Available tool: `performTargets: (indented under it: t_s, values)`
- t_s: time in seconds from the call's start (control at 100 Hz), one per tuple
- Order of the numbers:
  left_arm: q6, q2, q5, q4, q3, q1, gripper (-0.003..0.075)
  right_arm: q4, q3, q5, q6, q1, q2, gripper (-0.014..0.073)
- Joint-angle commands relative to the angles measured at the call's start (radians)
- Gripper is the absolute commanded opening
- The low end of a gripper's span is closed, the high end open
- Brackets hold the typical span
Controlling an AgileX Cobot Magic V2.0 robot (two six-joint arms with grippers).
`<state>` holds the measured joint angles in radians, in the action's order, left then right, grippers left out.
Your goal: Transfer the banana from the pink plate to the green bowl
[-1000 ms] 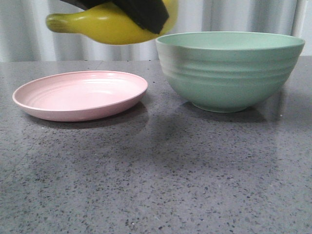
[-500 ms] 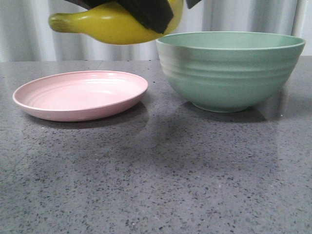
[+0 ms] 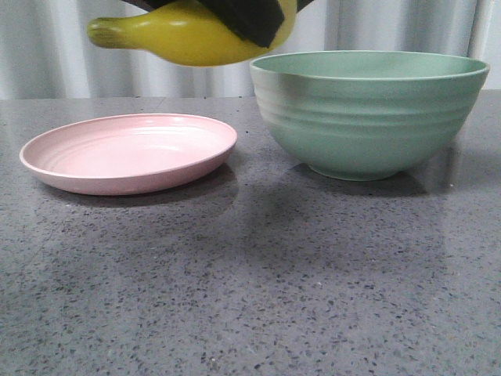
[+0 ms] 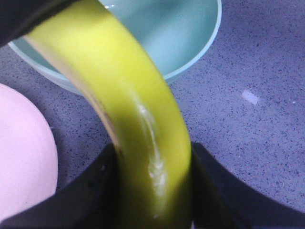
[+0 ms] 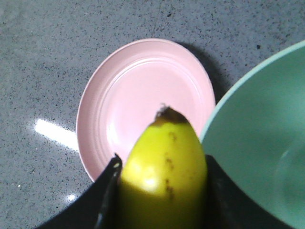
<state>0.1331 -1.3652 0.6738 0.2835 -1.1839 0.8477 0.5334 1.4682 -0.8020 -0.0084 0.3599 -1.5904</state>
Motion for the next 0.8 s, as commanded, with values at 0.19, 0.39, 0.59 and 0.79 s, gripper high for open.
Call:
performTargets:
  t_s: [0.19,0.39,0.59,0.79]
  values:
    - [-0.002,0.040,-0.045,0.030,-0.036,0.008,0.0355,-0.030,0.032,0.059,-0.020,-0.002,0.040,-0.0079]
    - [-0.002,0.075,-0.036,0.030,-0.036,0.008,0.0437,-0.079,0.032,0.129,-0.020,-0.052,0.062,-0.0079]
    - [-0.002,0.131,-0.041,0.030,-0.036,0.008,0.0437,-0.082,0.045,0.185,-0.020,-0.179,0.078,-0.0079]
    - [-0.006,0.156,-0.044,0.037,-0.036,0.008,0.0431,-0.122,0.045,0.214,-0.020,-0.268,0.066,-0.0079]
